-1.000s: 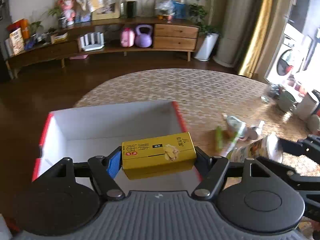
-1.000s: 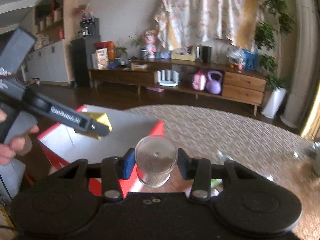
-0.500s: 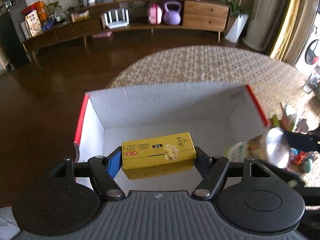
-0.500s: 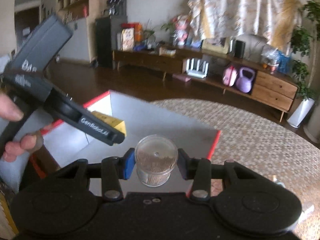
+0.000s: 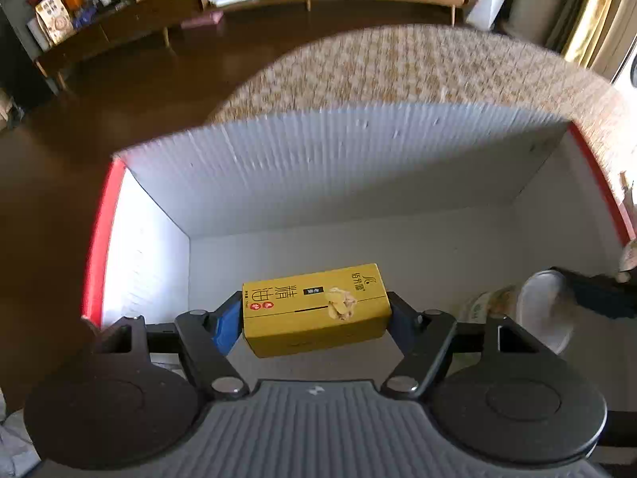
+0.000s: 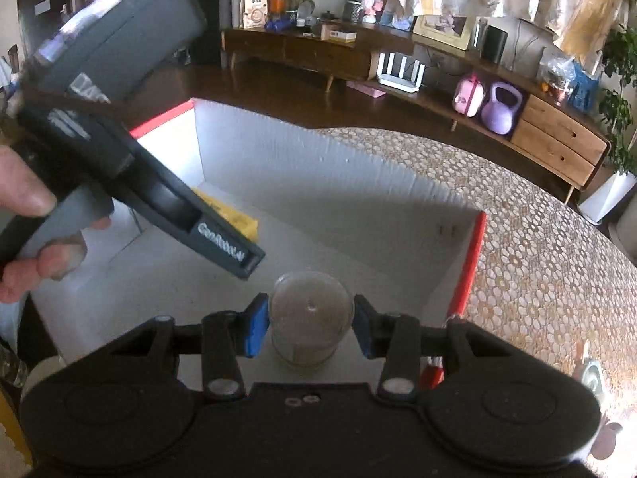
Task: Organize rigid objects
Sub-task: 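Carry both items into the red box and open both tools to release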
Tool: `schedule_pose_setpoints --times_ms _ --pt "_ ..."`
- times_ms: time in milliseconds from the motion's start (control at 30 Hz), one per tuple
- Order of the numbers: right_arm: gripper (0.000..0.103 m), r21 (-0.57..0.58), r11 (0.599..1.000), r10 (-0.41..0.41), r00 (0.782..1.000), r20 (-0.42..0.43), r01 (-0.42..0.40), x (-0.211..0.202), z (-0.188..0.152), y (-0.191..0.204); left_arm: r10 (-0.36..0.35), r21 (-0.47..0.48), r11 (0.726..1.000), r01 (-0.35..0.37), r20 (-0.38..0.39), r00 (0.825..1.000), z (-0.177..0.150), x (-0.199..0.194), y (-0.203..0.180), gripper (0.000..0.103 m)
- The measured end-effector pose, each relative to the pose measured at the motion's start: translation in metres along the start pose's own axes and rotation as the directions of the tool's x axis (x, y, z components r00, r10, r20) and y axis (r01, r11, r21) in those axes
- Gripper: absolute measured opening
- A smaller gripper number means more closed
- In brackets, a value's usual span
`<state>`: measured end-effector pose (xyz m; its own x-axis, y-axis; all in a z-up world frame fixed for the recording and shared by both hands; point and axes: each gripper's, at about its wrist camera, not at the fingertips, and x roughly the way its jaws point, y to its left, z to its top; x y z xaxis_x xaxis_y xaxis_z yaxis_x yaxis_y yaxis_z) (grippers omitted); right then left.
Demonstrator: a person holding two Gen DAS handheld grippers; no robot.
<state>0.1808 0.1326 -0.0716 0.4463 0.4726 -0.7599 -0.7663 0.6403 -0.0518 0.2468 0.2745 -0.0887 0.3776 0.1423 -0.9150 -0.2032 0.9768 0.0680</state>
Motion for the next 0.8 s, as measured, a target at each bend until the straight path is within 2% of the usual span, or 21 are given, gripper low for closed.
schedule_pose_setpoints --times_ms 300,400,500,800 --pt "0.045 -0.024 1.000 0.013 0.999 -0.043 -0.014 -0.006 -0.003 0.000 -0.025 0.004 1.000 0.026 -0.150 0.988 -0.007 0.022 -0.002 0.074" --pt "0.051 -0.025 0.999 0.036 0.998 -0.058 -0.037 -0.012 -0.007 0.003 -0.010 0.021 1.000 0.013 -0.140 0.990 -0.008 0.018 -0.005 0.073" --pt "0.062 -0.009 0.998 0.057 0.997 -0.061 -0.057 -0.020 -0.012 0.004 0.006 0.022 1.000 -0.003 -0.136 0.991 -0.009 0.014 -0.006 0.074" --pt "0.063 0.048 0.996 0.073 0.997 -0.007 -0.072 -0.053 -0.018 0.003 0.006 0.007 1.000 -0.005 -0.037 0.999 -0.024 -0.028 -0.010 0.075"
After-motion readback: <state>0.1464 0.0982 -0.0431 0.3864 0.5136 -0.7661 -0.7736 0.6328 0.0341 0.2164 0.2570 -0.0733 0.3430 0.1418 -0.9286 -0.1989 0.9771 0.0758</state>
